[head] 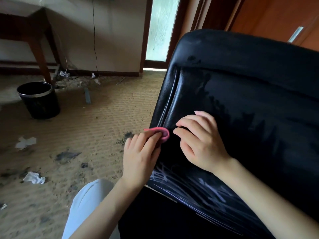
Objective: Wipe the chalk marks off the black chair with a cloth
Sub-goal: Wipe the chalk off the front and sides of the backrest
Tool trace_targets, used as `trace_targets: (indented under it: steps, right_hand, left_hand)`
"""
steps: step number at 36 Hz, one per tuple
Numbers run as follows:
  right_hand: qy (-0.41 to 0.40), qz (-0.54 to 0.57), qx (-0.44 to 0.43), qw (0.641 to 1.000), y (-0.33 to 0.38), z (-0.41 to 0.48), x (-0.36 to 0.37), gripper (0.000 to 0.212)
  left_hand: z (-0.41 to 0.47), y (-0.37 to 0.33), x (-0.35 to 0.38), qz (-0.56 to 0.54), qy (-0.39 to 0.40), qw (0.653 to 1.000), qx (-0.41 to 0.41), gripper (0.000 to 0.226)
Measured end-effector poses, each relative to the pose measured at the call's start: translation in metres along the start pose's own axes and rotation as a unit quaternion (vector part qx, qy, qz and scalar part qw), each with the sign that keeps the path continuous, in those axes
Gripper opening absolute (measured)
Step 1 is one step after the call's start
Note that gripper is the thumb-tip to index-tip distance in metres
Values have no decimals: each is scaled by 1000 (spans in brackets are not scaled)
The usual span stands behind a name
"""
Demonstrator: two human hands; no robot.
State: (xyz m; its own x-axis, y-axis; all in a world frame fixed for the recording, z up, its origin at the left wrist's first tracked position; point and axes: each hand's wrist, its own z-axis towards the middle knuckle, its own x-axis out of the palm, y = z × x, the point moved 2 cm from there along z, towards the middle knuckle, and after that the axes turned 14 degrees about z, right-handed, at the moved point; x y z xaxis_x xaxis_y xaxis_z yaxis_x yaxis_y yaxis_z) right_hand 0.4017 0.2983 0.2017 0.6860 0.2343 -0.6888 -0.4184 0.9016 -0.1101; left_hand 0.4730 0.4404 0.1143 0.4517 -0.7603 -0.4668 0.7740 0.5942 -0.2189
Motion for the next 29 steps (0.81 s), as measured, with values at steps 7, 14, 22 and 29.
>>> trace_targets:
  steps: [7,14,22,29]
  right_hand:
    - [-21,2,11,1000,-1,-5,7,24]
    - [-28,18,15,999,-9,-9,13,24]
    - [-31,1,9,999,-9,-8,13,22]
    - [-17,-3,10,1000,-6,-9,12,27]
  left_hand:
    - [-73,35,22,68,98,992,-50,28]
    - [-111,59,11,-38,139,973,-181,31]
    - [10,6,-12,-106,-39,987,-118,18]
    - [17,-12,0,16,-29,999,6,12]
